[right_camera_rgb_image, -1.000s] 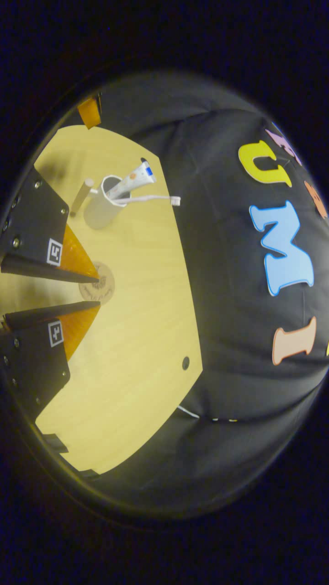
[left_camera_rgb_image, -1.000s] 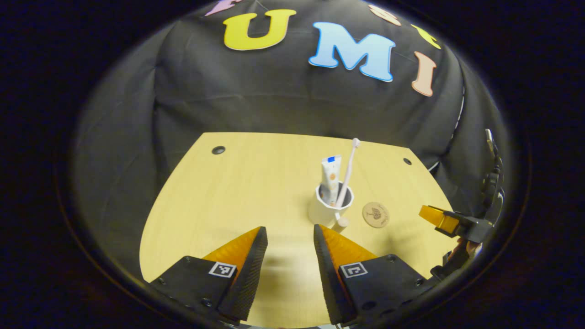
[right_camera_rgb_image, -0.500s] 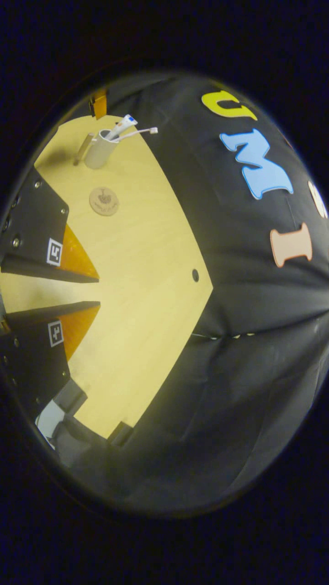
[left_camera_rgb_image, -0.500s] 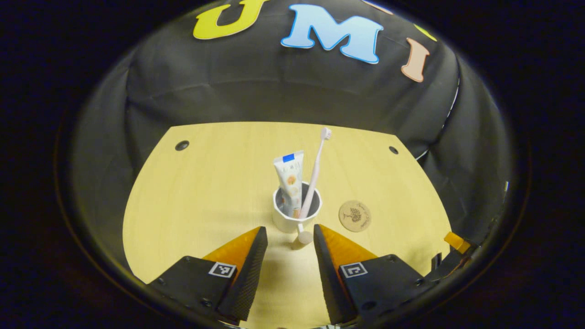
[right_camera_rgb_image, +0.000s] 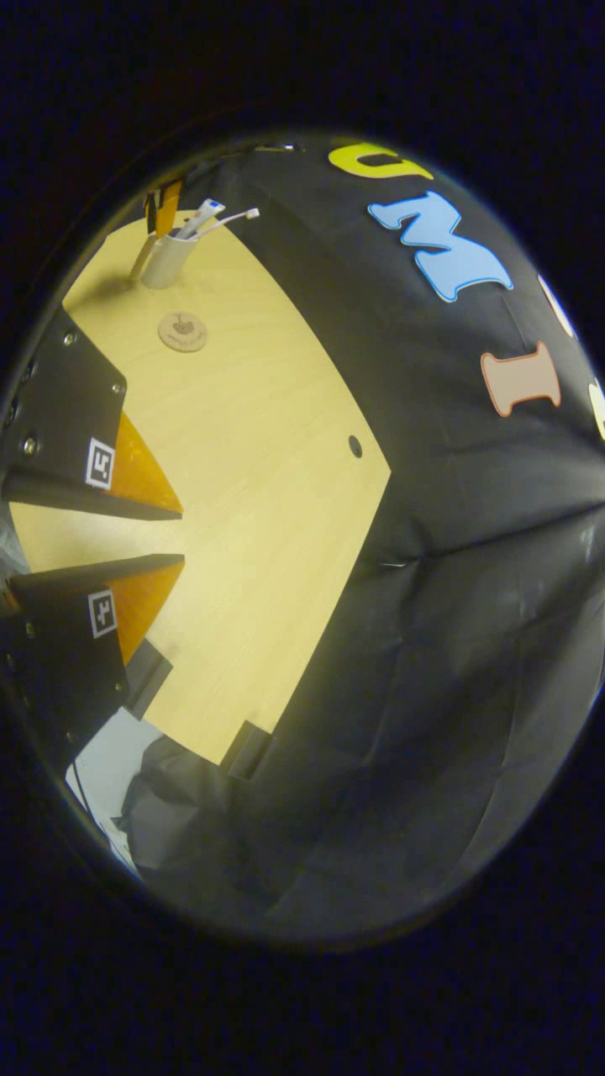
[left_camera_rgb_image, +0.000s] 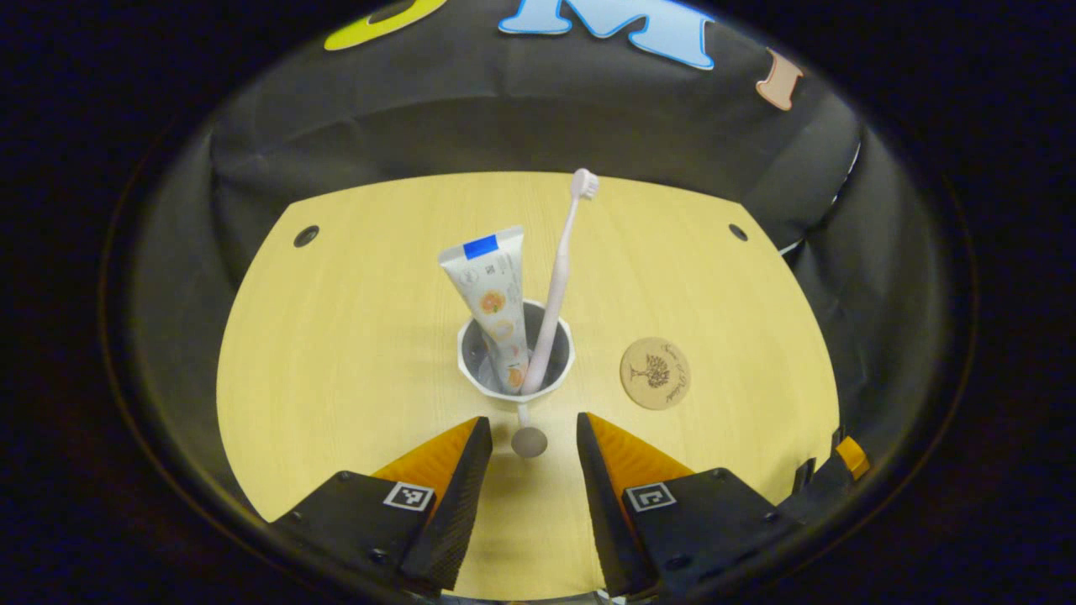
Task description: Put the toothbrush and toothpaste on the desktop into the cup, then pick up the cup and place it on the coaster on the desktop.
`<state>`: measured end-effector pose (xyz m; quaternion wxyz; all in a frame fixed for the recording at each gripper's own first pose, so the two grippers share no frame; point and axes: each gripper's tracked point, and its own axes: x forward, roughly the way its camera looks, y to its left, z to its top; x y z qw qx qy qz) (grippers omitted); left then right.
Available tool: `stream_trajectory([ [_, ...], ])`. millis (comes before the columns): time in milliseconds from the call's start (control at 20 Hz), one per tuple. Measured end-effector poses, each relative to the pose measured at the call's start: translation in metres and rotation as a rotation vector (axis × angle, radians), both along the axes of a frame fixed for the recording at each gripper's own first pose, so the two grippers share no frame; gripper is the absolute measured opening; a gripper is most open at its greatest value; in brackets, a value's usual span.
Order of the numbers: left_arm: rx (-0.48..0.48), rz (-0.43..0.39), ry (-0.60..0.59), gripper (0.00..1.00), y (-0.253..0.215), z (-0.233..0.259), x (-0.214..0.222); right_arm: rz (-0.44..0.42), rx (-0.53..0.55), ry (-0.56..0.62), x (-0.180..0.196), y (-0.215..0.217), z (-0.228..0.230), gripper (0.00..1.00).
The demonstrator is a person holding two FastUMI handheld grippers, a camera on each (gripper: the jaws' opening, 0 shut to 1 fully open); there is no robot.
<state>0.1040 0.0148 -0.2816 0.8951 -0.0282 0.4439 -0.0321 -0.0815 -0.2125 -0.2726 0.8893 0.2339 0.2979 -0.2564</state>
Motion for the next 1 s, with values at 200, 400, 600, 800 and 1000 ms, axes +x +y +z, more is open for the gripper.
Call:
stream_trajectory([
  [200,0.019,0.008,0.109,0.62,0.001,-0.027,0.007,0.009,0.012,0.003,-0.012,-0.001,-0.006,0.29],
  [400,0.044,0.029,0.207,0.65,0.007,-0.051,0.018,0.012,0.028,0.013,-0.027,-0.002,-0.016,0.29],
  [600,0.062,0.051,0.241,0.67,0.008,-0.067,0.025,0.006,0.044,0.018,-0.03,-0.006,-0.022,0.29],
  [800,0.065,0.058,0.258,0.57,0.005,-0.077,0.028,0.002,0.051,0.013,-0.025,-0.011,-0.021,0.29],
  [1000,0.067,0.066,0.26,0.35,0.004,-0.08,0.029,0.019,0.062,0.013,-0.019,-0.01,-0.023,0.29],
])
